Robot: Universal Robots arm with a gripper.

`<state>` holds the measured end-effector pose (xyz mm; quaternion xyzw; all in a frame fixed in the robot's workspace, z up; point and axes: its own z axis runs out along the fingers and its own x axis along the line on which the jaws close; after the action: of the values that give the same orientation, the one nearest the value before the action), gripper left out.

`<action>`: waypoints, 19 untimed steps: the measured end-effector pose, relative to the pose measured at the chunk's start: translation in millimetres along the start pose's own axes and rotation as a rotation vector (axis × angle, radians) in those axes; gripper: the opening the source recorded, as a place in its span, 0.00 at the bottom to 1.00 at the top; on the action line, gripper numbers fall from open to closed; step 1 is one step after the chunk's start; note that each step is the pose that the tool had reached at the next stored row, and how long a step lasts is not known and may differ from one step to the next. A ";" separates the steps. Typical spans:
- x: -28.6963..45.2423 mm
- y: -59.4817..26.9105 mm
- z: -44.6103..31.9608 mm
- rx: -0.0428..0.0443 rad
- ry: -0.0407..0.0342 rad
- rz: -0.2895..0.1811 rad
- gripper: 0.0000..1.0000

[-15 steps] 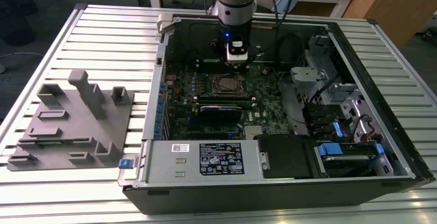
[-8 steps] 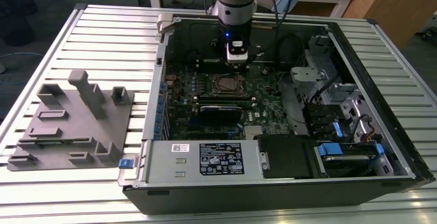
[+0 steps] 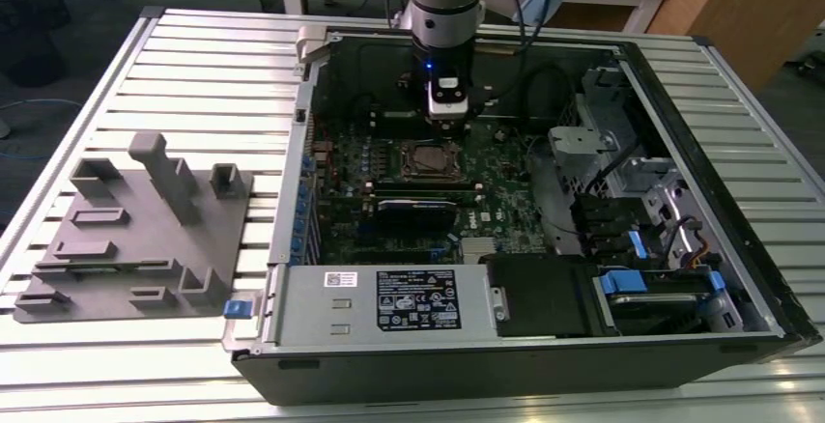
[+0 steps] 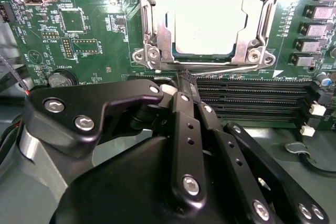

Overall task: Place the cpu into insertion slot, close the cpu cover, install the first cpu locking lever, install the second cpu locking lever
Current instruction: 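Install the first cpu locking lever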

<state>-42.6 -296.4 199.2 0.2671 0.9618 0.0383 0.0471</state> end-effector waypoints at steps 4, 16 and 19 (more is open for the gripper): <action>-0.1 -0.1 -0.1 0.0079 -0.0044 -0.001 0.11; 0.4 -0.4 -0.3 0.0059 -0.0107 -0.002 0.11; 0.4 -0.4 -1.0 0.0040 -0.0137 -0.002 0.11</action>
<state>-43.2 -296.6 200.1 0.2666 0.9617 0.0345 0.0532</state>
